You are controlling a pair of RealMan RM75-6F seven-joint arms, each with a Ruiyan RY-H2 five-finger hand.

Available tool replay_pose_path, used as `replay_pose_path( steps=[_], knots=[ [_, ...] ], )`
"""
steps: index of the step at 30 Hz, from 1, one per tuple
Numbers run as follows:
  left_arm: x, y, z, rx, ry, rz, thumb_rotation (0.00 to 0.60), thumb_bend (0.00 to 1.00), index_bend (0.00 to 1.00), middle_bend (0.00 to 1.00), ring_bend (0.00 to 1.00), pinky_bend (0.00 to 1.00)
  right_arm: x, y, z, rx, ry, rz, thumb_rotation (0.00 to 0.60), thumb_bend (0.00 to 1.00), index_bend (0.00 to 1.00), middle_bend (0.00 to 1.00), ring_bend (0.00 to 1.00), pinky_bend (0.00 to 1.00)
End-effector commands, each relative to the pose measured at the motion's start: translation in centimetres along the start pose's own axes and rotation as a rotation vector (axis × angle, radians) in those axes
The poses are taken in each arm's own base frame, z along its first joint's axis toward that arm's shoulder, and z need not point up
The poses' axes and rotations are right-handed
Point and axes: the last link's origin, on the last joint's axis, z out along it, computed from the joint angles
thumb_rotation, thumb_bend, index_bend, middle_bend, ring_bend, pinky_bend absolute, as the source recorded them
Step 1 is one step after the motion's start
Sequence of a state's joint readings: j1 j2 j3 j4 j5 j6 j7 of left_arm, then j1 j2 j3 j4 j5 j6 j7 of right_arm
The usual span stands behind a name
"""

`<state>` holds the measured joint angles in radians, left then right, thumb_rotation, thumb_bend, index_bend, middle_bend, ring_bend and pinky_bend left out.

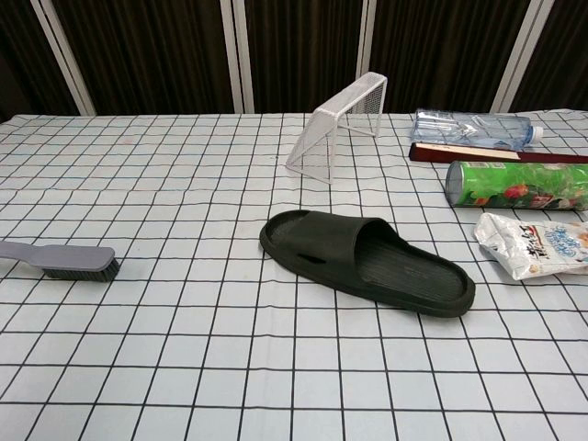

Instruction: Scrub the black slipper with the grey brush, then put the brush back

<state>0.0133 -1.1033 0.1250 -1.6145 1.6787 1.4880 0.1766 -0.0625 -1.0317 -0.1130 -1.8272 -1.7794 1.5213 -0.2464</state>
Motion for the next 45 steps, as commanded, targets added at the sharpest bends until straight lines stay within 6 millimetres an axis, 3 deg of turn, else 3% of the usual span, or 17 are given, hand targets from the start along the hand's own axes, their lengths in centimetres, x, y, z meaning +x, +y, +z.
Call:
replay_pose_path(
  steps=[1,10,17,23,27,32,45],
  knots=[
    [-0.1,-0.1,0.1,0.006,-0.006,-0.003,0.6,0.02,0.0,0.06,0.0,0.11,0.0,0.0,0.1,-0.001,0.001,0.005,0.518,0.39,0.0,0.0,0.0,0.0],
    [-0.2,0.5,1.6,-0.023,0.004,-0.02,0.6,0.06,0.02,0.11,0.04,0.16,0.1,0.2,0.2,-0.004,-0.003,0.015,0.517,0.39,0.0,0.0,0.0,0.0],
    [-0.9,2.9,6.0,-0.092,0.033,-0.027,0.6,0.18,0.12,0.22,0.12,0.22,-0.6,0.3,1.0,-0.007,-0.032,0.009,0.518,0.39,0.0,0.0,0.0,0.0],
    [-1.6,4.8,10.4,-0.1,0.033,-0.006,0.6,0.29,0.13,0.22,0.13,0.22,-1.0,1.0,2.4,-0.034,-0.053,0.027,0.518,0.39,0.0,0.0,0.0,0.0],
    [-1.4,6.2,12.7,-0.116,0.056,-0.009,0.6,0.29,0.16,0.23,0.14,0.23,-1.2,1.6,3.3,-0.049,-0.069,0.041,0.519,0.39,0.0,0.0,0.0,0.0],
    [-1.7,7.3,14.7,-0.121,0.065,-0.008,0.6,0.29,0.17,0.24,0.21,0.24,-1.1,2.4,3.6,-0.077,-0.077,0.056,0.519,0.39,0.0,0.0,0.0,0.0],
    [-2.9,8.4,18.8,-0.092,0.008,0.034,0.6,0.36,0.29,0.3,0.21,0.24,-1.6,3.0,4.4,-0.094,-0.11,0.052,0.518,0.39,0.0,0.0,0.0,0.0]
  ],
)
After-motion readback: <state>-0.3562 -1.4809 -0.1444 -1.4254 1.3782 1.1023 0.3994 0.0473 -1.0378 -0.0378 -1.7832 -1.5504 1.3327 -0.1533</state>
